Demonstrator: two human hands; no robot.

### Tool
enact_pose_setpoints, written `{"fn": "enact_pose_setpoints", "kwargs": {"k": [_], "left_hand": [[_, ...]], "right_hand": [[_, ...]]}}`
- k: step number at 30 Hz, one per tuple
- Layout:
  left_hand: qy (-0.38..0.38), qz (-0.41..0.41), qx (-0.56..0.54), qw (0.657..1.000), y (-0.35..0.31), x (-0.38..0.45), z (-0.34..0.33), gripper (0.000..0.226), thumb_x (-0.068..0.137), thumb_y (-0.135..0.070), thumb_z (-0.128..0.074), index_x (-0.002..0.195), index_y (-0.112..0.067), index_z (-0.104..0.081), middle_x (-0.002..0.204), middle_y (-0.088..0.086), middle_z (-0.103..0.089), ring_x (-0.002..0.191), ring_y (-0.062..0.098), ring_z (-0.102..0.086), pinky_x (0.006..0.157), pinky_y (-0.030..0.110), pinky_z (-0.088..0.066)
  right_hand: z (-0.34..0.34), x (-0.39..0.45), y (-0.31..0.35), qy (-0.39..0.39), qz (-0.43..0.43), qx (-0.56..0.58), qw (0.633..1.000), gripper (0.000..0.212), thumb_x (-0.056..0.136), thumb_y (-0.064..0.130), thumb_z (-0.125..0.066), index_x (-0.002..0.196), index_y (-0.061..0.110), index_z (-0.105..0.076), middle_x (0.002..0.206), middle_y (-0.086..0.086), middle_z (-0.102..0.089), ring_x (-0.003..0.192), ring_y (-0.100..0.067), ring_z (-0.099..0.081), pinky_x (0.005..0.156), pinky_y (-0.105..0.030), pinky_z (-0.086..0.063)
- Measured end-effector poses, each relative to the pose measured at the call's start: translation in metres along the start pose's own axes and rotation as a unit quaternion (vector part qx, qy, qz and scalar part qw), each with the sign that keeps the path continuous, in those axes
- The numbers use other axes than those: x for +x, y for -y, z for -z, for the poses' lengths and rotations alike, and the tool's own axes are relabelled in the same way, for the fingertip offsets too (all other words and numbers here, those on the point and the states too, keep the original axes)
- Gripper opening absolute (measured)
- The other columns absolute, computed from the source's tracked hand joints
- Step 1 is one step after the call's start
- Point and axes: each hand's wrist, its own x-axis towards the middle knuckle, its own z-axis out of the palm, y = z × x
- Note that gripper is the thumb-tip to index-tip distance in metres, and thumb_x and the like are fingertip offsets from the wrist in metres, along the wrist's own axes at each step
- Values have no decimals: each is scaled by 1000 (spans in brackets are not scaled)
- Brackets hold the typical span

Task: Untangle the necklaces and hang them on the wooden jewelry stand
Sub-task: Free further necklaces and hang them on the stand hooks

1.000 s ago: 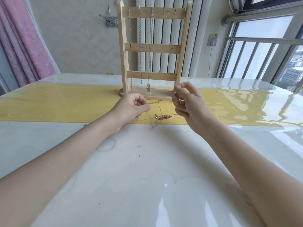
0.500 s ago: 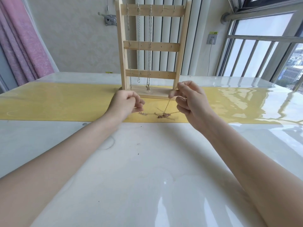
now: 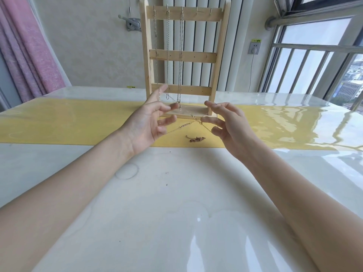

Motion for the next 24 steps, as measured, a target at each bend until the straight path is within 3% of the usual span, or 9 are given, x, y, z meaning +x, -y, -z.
{"fn": "enact_pose_setpoints", "kwargs": {"k": [4, 6, 10, 12, 15, 18, 21, 23, 24], "left_hand": [[-19, -26, 90, 995, 5, -1, -4, 66, 90, -5, -47, 134, -52, -31, 122, -1, -53, 88, 19, -71, 35, 14, -26], [-19, -29, 128, 991, 8, -1, -5, 71, 90, -6, -49, 135, -56, -26, 128, -1, -52, 92, 22, -71, 36, 15, -26], [-13, -59, 208, 976, 11, -2, -5, 75, 91, -3, -47, 139, -55, -20, 123, -1, -57, 82, 21, -72, 35, 17, -22], [-15, -73, 266, 961, 13, -1, -5, 77, 91, -1, -46, 140, -54, -17, 119, -1, -56, 73, 20, -72, 33, 17, -22], [-10, -88, 353, 931, 18, 1, -3, 80, 91, 0, -44, 141, -54, -12, 116, 0, -56, 64, 20, -71, 32, 18, -25], [-13, -89, 389, 917, 24, 4, -2, 80, 92, -2, -44, 139, -58, -11, 108, 0, -63, 55, 19, -68, 32, 17, -27], [-23, -86, 388, 917, 26, 7, 0, 77, 91, -6, -49, 142, -51, -13, 84, 0, -71, 43, 13, -55, 34, 14, -27], [-34, -84, 387, 918, 25, 7, 2, 75, 91, -10, -51, 144, -47, -14, 73, -1, -71, 40, 10, -47, 35, 13, -27], [-39, -82, 384, 919, 25, 8, 3, 73, 91, -11, -51, 144, -47, -14, 72, -1, -71, 39, 10, -46, 35, 14, -27]], "right_hand": [[-1, 1, -1, -4, 10, 15, 1000, 18, 93, 5, -54, 78, 14, -50, 127, 0, -58, 70, -13, -68, 44, -19, -42], [-2, 1, -1, 3, 13, 16, 1000, 17, 92, 5, -56, 78, 14, -52, 130, 1, -56, 79, -14, -68, 49, -20, -47], [0, 4, 1, 21, 13, 139, 990, 12, 91, -1, -56, 83, 7, -57, 114, -5, -61, 92, -19, -68, 73, -23, -56], [3, 5, 3, 33, 20, 183, 982, 19, 92, -4, -52, 105, 7, -60, 116, -1, -60, 114, -18, -60, 96, -27, -50], [2, 4, 3, 68, 27, 112, 991, 56, 90, -11, -45, 134, 23, -51, 149, 7, -38, 133, -13, -42, 112, -31, -35], [-4, 0, 0, 73, 13, -36, 997, 60, 91, -7, -46, 137, 31, -47, 153, 8, -32, 137, -11, -35, 115, -33, -26], [-3, -1, 2, 75, 5, -4, 997, 40, 93, 3, -51, 127, 24, -55, 138, 4, -53, 128, -10, -46, 113, -33, -29], [-1, -1, 8, 81, -5, 116, 990, 22, 94, 7, -52, 114, 13, -58, 104, -1, -71, 107, -12, -64, 99, -28, -45], [0, -1, 12, 82, -14, 169, 982, 14, 94, 9, -52, 107, 10, -58, 81, 0, -70, 85, -13, -69, 87, -24, -52]]}}
